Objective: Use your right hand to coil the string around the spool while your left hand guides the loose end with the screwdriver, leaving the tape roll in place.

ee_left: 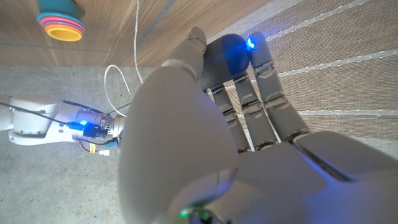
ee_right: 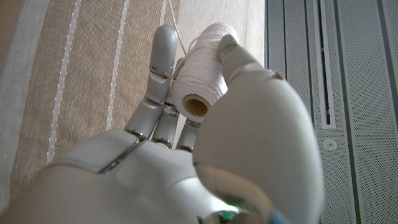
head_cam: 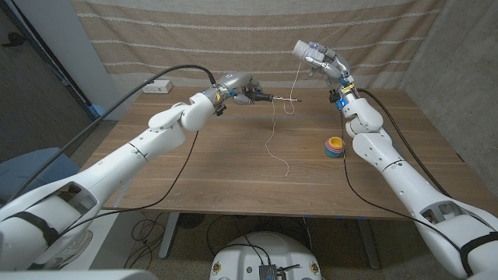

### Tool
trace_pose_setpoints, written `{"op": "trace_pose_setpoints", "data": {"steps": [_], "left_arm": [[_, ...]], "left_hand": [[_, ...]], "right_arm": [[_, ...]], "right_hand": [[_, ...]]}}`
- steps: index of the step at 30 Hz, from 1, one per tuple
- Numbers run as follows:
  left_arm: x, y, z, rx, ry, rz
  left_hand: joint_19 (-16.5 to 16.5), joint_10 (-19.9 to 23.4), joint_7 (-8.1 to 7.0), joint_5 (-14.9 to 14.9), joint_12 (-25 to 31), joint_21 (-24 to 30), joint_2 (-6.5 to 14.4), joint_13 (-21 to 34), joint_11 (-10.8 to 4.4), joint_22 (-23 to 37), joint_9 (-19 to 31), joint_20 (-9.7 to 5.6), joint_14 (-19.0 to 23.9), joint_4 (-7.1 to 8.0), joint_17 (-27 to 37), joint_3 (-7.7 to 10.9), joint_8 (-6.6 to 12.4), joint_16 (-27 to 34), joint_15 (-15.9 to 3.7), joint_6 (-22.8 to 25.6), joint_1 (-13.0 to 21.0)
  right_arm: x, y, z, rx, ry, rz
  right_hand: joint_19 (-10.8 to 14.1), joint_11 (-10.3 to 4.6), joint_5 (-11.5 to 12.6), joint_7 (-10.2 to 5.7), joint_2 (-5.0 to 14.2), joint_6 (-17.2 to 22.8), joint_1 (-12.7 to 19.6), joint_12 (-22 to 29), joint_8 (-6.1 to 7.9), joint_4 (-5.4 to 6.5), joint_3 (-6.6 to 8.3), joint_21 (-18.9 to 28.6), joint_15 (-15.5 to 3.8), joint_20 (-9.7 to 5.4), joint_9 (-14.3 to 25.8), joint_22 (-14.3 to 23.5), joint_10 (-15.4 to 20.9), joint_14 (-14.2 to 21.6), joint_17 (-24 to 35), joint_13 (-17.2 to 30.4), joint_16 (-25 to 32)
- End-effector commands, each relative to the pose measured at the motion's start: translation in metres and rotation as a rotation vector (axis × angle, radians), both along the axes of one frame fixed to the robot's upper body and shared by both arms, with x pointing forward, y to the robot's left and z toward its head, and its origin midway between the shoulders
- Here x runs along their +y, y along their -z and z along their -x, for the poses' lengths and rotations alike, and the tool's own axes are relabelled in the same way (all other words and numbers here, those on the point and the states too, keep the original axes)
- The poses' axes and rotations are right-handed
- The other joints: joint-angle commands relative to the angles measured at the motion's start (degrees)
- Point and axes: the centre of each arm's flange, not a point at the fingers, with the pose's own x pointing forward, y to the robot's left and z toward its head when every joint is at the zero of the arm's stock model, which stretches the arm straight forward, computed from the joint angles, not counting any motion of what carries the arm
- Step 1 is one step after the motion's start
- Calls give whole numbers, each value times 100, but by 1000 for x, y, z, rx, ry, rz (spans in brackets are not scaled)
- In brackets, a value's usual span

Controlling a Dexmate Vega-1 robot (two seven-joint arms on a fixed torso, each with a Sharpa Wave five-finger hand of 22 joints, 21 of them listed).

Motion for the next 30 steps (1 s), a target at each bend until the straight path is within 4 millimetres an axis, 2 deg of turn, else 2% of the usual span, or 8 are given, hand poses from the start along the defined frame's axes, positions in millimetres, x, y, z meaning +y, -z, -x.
{"op": "trace_pose_setpoints", "data": {"steps": [1, 15, 30], "left_arm": [[7, -9, 3, 26, 43, 42], [11, -27, 17, -31, 53, 88], [11, -30, 21, -92, 79, 153]], "left_hand": [[17, 34, 513, 41, -17, 36, 813, 12, -29, 11, 17, -729, 800, 75, 7, 136, 5, 16, -1084, 803, 741], [5, 35, 504, 39, -29, 38, 812, 17, -24, 12, 15, -727, 797, 72, 17, 139, -16, 4, -1093, 811, 748], [-3, 33, 513, 39, -40, 45, 815, 27, -20, 14, 30, -728, 804, 77, 21, 138, -28, -9, -1083, 817, 748]], "right_arm": [[-20, 20, -29, 106, 207, -70], [-41, 62, -55, 244, 349, -28], [-45, 107, -51, 314, 357, 8]], "right_hand": [[-1121, 520, 28, 623, 722, 664, 687, 0, 18, 19, 61, 36, -1644, -844, 1, 17, 1482, 2449, 19, 478, -8], [-1133, 571, 29, 638, 716, 683, 681, -18, 19, 22, 70, 61, -1630, -841, -2, 13, 1503, 2463, 16, 475, -20], [-1138, 570, 29, 643, 711, 695, 685, -35, 17, 17, 84, 81, -1629, -838, -5, 9, 1511, 2476, 10, 474, -32]]}}
